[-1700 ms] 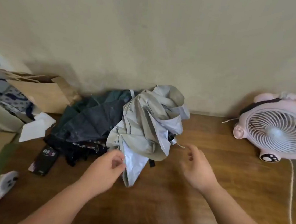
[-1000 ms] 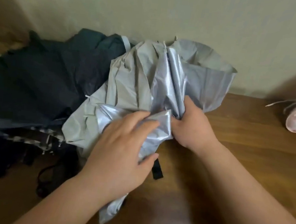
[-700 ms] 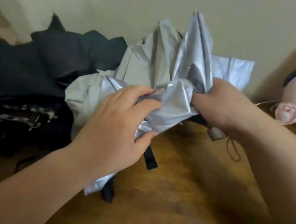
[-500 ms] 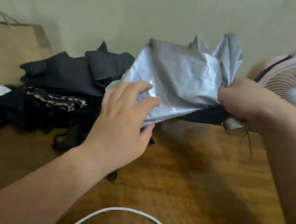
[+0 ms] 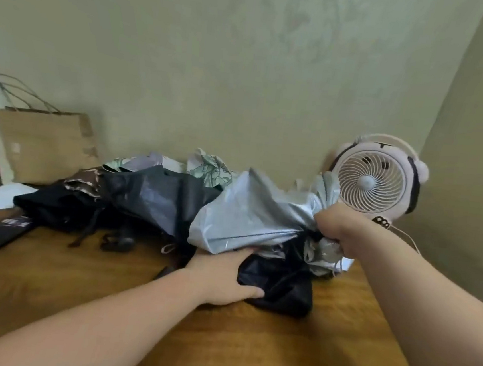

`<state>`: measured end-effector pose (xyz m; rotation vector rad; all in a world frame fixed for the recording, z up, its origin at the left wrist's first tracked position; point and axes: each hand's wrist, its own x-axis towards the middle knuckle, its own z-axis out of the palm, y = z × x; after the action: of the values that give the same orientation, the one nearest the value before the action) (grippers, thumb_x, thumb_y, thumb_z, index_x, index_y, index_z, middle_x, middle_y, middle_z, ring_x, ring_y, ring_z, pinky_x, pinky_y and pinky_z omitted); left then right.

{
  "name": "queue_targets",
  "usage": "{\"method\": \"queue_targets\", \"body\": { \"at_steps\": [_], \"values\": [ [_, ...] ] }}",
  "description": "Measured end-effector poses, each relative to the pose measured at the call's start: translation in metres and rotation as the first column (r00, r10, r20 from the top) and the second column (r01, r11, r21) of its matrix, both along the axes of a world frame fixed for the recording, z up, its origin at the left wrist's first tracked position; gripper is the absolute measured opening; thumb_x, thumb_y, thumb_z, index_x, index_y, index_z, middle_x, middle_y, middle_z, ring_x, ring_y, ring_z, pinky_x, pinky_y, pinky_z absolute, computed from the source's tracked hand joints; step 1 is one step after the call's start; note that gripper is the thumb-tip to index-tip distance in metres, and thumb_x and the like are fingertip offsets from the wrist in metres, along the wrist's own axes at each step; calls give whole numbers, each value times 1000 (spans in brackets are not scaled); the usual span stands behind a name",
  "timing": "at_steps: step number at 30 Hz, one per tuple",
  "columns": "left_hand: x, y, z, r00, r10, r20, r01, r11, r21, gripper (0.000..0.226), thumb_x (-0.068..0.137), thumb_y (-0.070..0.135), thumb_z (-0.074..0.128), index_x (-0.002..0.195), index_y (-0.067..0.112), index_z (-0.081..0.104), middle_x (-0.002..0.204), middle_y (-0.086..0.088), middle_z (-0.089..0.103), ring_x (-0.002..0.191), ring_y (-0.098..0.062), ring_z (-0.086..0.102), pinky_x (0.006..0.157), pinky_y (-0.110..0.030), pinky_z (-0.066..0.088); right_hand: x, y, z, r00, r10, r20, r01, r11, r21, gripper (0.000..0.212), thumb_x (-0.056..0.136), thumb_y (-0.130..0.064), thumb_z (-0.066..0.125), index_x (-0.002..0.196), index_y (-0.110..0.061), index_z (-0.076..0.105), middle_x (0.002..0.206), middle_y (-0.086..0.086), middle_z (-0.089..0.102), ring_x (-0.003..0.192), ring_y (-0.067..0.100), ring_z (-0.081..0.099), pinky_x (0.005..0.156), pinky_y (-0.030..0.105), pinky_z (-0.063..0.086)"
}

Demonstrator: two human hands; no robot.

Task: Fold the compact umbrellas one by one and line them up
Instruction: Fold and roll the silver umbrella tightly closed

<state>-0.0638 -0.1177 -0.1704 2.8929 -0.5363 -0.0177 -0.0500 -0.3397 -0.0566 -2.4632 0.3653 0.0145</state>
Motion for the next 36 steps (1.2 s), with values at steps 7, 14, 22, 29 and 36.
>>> {"method": "queue_targets", "body": {
  "at_steps": [7,14,22,29,36],
  "values": [
    [25,15,3,992,-41,120,11,971,240,90,82,90,37,158,46,20,172,4,-1,157,-23,-6,123,-65,4,28,-36,11,966,-221,136,127,860,495,18,97,3,37,89,0,54,73,17,54,56,27,53,38,24,43],
    [53,57,16,995,32,-92,12,896,444,90,78,98,23,156,59,0,169,10,-20,153,-30,-29,115,-72,-18,59,-54,35,948,-228,220,107,884,455,19,94,8,43,98,2,60,81,24,62,60,31,62,50,35,53],
    [114,19,12,985,32,-167,42,907,418,84,89,87,22,160,50,-2,171,5,-17,154,-40,-22,117,-73,-2,81,-53,26,946,-242,216,91,837,540,19,97,7,39,91,1,56,71,16,53,35,19,54,29,20,38],
    [138,-17,13,992,93,-91,-65,960,274,83,96,78,32,164,36,8,172,-4,-3,156,-40,-13,118,-72,3,62,-62,59,885,-297,358,36,811,584,22,91,10,49,89,-9,59,74,14,54,38,14,55,32,23,42],
    [99,-11,28,987,20,-158,-44,987,-151,78,85,79,55,151,41,41,159,12,36,148,-19,32,120,-42,28,28,-12,15,952,-111,284,79,989,123,27,90,-22,53,113,-9,55,90,18,65,58,29,65,46,26,48]
  ]
}}
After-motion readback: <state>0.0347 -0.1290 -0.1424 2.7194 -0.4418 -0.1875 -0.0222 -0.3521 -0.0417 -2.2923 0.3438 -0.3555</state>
